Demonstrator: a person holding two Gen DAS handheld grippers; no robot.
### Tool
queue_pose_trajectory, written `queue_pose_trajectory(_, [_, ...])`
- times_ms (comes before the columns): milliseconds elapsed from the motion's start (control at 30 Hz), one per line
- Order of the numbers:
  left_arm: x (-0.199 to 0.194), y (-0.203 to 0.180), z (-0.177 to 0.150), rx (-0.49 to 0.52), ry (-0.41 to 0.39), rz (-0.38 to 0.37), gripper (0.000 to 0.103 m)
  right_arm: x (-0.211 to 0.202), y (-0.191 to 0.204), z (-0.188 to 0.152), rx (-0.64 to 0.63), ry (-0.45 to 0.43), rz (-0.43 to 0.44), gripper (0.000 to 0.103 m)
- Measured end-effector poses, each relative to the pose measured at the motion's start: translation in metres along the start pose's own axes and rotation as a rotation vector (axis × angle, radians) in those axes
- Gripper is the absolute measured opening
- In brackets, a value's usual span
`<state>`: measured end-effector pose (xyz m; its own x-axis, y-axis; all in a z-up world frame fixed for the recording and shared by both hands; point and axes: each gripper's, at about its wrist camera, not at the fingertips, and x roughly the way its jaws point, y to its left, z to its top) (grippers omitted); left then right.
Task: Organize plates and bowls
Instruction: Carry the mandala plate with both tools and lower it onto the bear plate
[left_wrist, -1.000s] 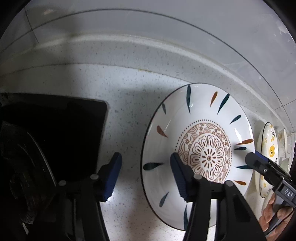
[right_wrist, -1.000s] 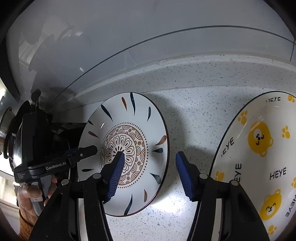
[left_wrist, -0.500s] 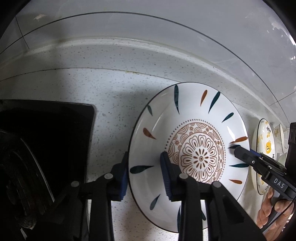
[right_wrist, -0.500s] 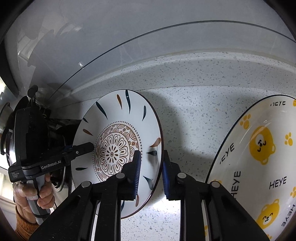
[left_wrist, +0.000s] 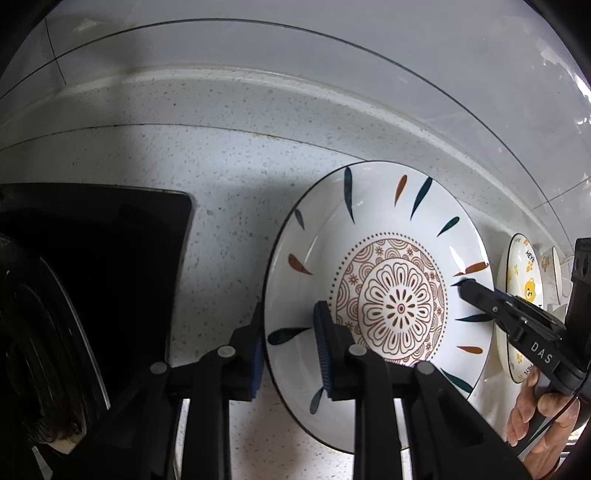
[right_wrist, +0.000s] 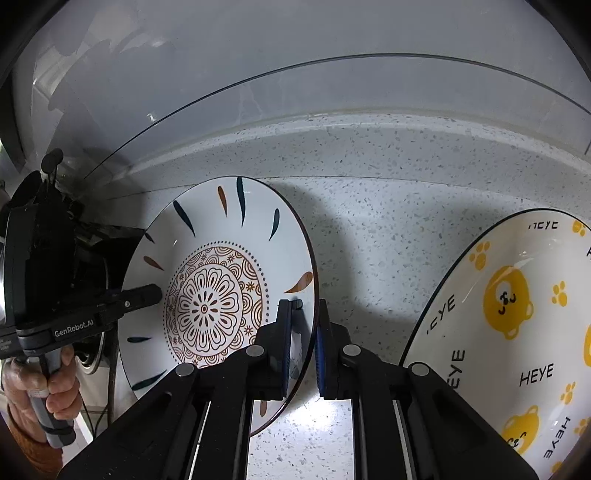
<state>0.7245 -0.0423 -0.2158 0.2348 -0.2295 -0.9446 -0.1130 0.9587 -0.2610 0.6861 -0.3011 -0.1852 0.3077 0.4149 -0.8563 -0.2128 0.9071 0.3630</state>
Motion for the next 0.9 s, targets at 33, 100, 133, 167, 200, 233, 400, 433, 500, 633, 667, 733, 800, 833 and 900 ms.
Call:
queue_pose_trajectory(33, [0.000,0.000,-0.002,0.002,-0.002,0.001,0.023,0.001,0.001,0.000,0.002,-0.001,-0.001,0.011])
queue_pose_trajectory(100, [-0.006,0.000,-0.006,0.008,-0.005,0.002,0.023,0.000,0.001,-0.002,0.002,-0.003,-0.003,0.011])
queue_pose_trajectory(133, [-0.007,0.000,-0.006,0.009,-0.007,0.002,0.023,-0.001,0.002,-0.003,0.003,-0.006,-0.004,0.011])
queue_pose_trajectory(167, [-0.009,-0.001,-0.007,0.011,-0.009,0.002,0.023,-0.003,0.003,-0.003,0.004,-0.010,-0.004,0.011])
queue_pose_trajectory(200, [-0.011,-0.001,-0.008,0.015,-0.014,0.003,0.023,-0.004,0.003,-0.004,0.004,-0.013,-0.005,0.011])
queue_pose_trajectory(233, [-0.012,-0.002,-0.009,0.014,-0.016,0.001,0.023,-0.007,0.004,-0.004,0.004,-0.018,-0.006,0.011])
queue_pose_trajectory(400, [-0.029,-0.004,-0.016,0.028,-0.044,0.000,0.023,-0.023,0.009,-0.010,-0.001,-0.046,-0.008,0.011])
queue_pose_trajectory(433, [-0.033,-0.004,-0.018,0.028,-0.050,-0.001,0.023,-0.027,0.010,-0.012,-0.002,-0.052,-0.007,0.011])
queue_pose_trajectory(500, [-0.039,-0.003,-0.022,0.025,-0.056,-0.004,0.023,-0.034,0.012,-0.017,-0.006,-0.062,-0.007,0.011])
queue_pose_trajectory(633, [-0.052,-0.003,-0.036,0.031,-0.071,-0.008,0.023,-0.051,0.016,-0.033,-0.009,-0.077,-0.006,0.011])
queue_pose_trajectory(667, [-0.057,-0.004,-0.043,0.030,-0.072,-0.009,0.023,-0.055,0.017,-0.037,-0.009,-0.080,-0.006,0.011])
queue_pose_trajectory(733, [-0.064,-0.005,-0.056,0.026,-0.071,-0.012,0.023,-0.064,0.019,-0.049,-0.012,-0.085,-0.005,0.011])
queue_pose_trajectory(800, [-0.069,-0.007,-0.070,0.023,-0.068,-0.015,0.023,-0.072,0.021,-0.062,-0.013,-0.086,-0.003,0.011])
queue_pose_trajectory(833, [-0.072,-0.007,-0.077,0.022,-0.068,-0.017,0.023,-0.078,0.023,-0.070,-0.014,-0.087,0.001,0.011])
queue_pose_trajectory(900, [-0.078,-0.006,-0.094,0.014,-0.061,-0.025,0.023,-0.087,0.025,-0.087,-0.014,-0.087,0.008,0.011])
